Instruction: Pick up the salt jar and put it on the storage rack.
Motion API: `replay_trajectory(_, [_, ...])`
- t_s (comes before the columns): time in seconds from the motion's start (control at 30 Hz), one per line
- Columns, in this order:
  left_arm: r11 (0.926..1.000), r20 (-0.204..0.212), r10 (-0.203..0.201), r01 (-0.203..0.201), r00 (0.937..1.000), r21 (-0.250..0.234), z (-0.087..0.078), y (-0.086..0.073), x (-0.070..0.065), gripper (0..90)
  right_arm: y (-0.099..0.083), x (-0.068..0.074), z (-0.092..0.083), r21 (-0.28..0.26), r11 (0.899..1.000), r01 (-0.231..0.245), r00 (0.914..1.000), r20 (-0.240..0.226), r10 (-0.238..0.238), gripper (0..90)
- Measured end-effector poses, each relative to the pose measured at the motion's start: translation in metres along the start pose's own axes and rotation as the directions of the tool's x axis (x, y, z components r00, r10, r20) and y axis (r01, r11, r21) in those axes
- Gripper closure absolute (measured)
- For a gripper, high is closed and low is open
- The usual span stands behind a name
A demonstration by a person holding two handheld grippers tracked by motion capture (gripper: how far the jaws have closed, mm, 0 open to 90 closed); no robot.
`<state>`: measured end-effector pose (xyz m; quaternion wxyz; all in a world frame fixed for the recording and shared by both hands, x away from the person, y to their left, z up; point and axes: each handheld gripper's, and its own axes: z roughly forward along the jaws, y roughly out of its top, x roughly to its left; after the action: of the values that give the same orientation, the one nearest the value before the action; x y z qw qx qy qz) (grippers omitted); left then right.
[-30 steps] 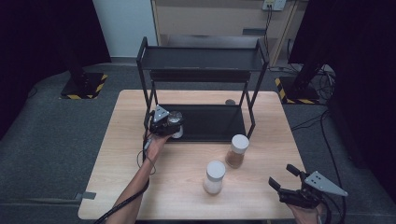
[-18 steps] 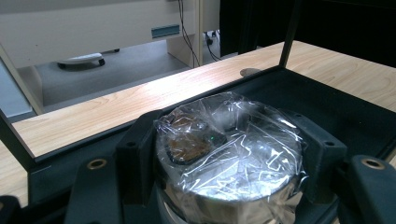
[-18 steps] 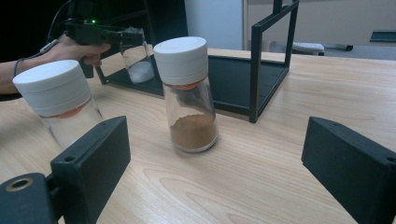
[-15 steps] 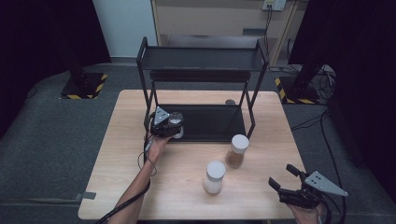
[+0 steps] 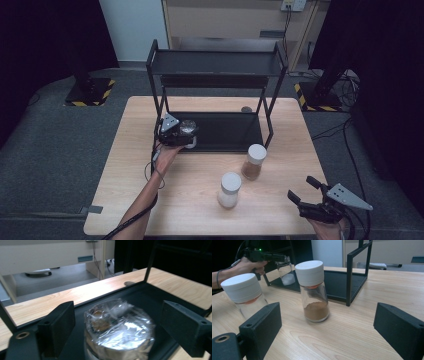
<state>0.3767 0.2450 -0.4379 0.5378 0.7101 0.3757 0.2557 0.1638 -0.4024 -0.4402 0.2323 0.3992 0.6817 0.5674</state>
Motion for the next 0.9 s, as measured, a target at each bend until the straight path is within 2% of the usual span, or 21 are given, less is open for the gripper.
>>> replay_trajectory(0.47, [0.9997,0.057,0.022,-0.022,0.9981,-0.008,-0.026,0.014,-0.007,1.5,0.0,0.0,0.0,0.0,1.0,0.005,1.0,-0.006,-0.005,8.3])
replay_trajectory(0.7, [0.9988,0.088,0.047,-0.046,0.995,-0.017,-0.047,0.019,-0.011,0.0,0.001,0.001,0.001,0.001,1.0,0.007,1.0,-0.007,-0.007,8.3])
replay_trajectory(0.8, [0.9986,0.119,0.05,-0.047,0.9917,-0.023,-0.057,0.019,-0.011,0.0,0.001,0.001,0.001,0.001,1.0,0.007,0.9999,-0.007,-0.007,8.2])
replay_trajectory(0.9, [0.9976,0.128,0.066,-0.063,0.9895,-0.027,-0.068,0.019,-0.013,0.0,0.001,0.001,0.001,0.002,1.0,0.005,1.0,-0.007,-0.005,8.2])
